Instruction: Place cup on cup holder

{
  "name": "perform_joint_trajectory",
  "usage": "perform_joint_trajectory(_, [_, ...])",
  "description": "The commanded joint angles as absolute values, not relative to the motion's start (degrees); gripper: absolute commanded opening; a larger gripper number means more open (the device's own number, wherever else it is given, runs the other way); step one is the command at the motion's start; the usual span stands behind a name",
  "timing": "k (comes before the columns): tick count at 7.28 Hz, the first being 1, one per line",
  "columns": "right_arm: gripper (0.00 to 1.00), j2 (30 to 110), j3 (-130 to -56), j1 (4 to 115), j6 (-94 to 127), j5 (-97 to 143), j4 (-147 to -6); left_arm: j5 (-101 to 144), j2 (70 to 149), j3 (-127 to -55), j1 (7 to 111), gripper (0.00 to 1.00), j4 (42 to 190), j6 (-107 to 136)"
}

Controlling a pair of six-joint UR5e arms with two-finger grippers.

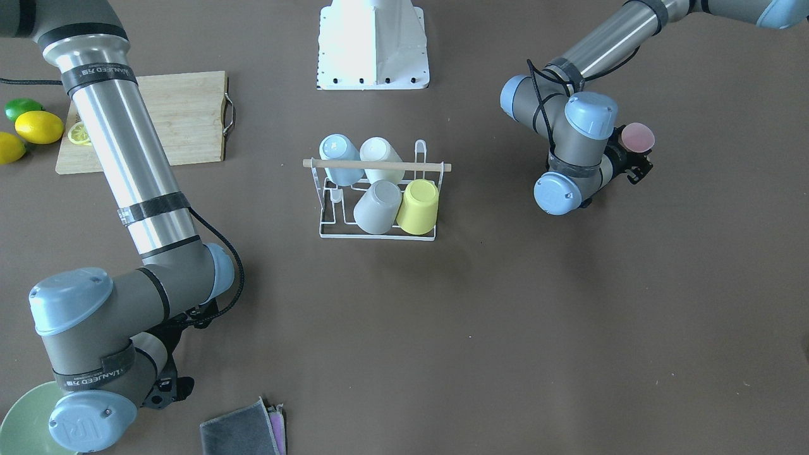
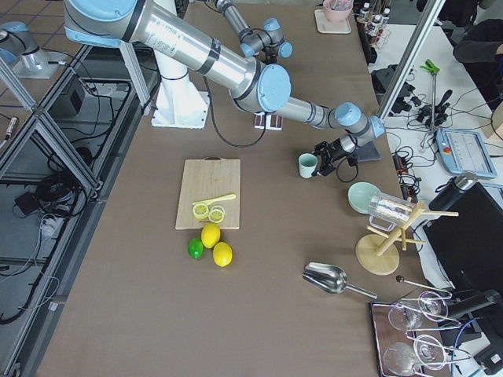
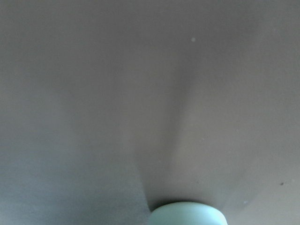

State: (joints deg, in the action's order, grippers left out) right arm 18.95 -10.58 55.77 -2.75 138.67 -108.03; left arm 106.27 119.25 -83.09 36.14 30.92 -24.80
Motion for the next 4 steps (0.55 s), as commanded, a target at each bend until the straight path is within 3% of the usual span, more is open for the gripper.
perform_joint_trajectory(1, [1.0, 18.81, -10.46, 54.85, -4.48, 136.07, -109.5, 106.26, 119.09, -83.32, 36.12, 0.57, 30.67, -24.79])
perform_joint_trajectory(2, [1.0, 18.81, -10.46, 54.84, -5.53, 134.84, -109.69, 106.78, 118.74, -85.67, 37.25, 0.55, 30.5, -24.26])
perform_joint_trajectory(4, [1.0, 18.9, -10.55, 54.84, -7.81, 133.43, -111.26, 110.98, 109.81, -99.16, 43.58, 0.55, 31.37, -18.86])
